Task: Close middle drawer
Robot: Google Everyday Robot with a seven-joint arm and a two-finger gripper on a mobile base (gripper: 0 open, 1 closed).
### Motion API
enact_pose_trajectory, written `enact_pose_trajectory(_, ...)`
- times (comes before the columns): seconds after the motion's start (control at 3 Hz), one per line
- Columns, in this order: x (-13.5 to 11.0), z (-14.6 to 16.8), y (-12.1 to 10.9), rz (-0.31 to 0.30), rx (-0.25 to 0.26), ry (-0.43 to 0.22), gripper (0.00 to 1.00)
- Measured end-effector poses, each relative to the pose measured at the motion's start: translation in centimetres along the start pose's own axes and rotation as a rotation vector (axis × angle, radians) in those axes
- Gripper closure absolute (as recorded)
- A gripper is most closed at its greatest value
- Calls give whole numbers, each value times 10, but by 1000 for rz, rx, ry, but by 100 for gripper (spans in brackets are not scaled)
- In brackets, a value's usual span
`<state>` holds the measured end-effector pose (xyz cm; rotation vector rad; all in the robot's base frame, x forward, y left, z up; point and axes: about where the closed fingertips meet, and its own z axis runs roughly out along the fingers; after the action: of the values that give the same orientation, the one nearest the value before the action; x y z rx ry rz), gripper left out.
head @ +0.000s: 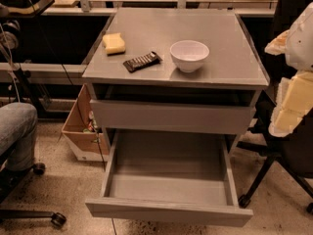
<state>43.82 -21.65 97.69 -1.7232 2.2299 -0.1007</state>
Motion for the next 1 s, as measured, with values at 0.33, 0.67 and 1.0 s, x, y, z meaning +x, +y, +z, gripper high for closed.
enact_pose_trajectory(0.33, 0, 0, 0, 0, 0, 0, 0)
enact_pose_trajectory(0.67, 12, 25, 7, -15, -5, -3, 0)
enact_pose_trajectory(1.0, 33, 79, 26, -39, -40, -35, 0)
